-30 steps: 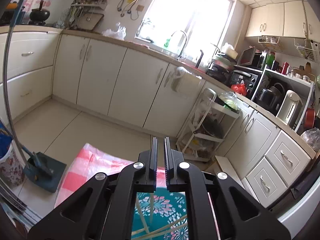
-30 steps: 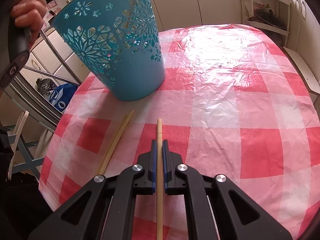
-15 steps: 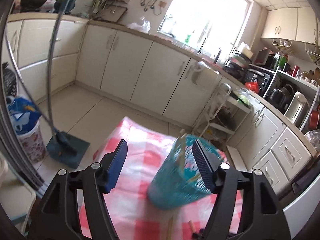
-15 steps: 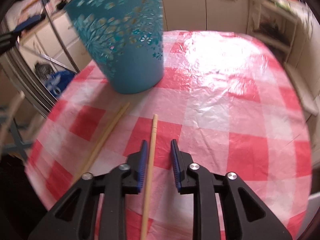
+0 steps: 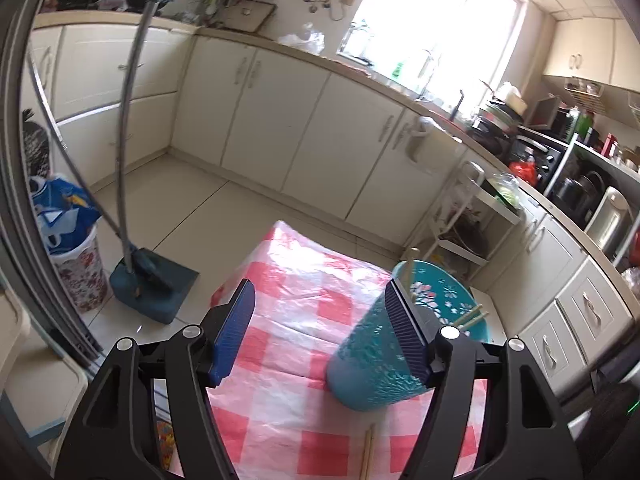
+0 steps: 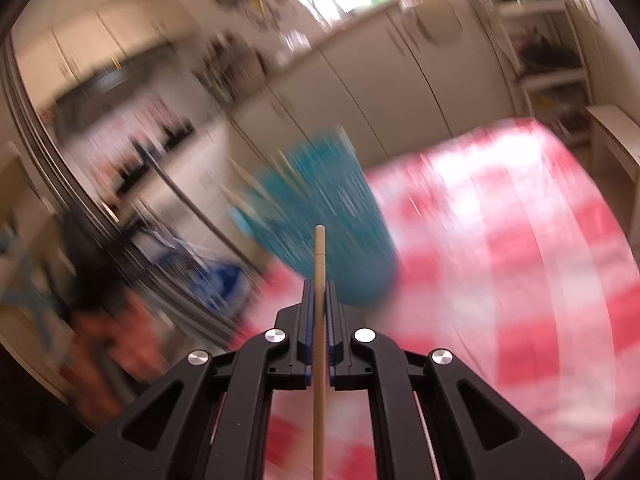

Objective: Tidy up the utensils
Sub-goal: 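Carry the stick in the right tool over the bin and release it, then lower the open right tool and grasp a loose wooden stick beside the bin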

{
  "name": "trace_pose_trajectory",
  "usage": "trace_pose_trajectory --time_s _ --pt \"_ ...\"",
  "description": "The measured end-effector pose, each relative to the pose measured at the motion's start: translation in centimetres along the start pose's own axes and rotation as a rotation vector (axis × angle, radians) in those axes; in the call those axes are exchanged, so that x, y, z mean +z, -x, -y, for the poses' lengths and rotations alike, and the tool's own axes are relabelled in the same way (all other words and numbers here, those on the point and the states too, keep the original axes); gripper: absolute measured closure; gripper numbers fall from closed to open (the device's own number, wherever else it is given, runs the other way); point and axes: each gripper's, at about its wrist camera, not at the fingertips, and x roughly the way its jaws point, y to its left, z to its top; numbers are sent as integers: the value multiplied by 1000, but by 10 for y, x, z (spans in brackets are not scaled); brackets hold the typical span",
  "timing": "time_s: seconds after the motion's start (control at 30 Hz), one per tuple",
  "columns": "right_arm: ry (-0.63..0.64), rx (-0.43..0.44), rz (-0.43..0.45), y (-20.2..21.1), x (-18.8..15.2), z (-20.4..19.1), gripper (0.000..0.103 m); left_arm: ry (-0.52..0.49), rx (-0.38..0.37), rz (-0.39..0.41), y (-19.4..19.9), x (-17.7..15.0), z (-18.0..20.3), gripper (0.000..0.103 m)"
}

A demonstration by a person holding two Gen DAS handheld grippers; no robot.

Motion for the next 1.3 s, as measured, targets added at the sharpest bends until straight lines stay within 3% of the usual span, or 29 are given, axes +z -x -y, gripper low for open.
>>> trace_pose_trajectory --time_s 0.1,0.2,0.3,0.43,0.67,0.97,1.03,1.1,1.3 --pt "33 39 120 1 44 -33 97 35 11 -22 -4 0 -7 39" --pt "75 7 232 -14 85 -61 97 37 20 -24 -6 0 -8 39" --pt "103 -106 308 -45 114 -72 97 11 39 -10 -6 0 -4 39" --pt "130 -242 339 -76 127 -73 97 -20 60 2 -3 0 2 39" --pt "191 -359 253 -111 116 -68 97 -58 85 4 -3 0 8 37" --pt "251 -378 175 -117 103 -74 96 -78 87 -9 -4 -3 14 36" --pt "271 -371 162 -111 99 -78 93 -86 89 -12 -4 -5 15 35" --pt "282 -366 165 -99 93 -83 81 -94 92 -15 -5 -5 17 34" --pt "278 -329 231 -36 63 -92 77 -99 110 -26 -6 -5 13 30"
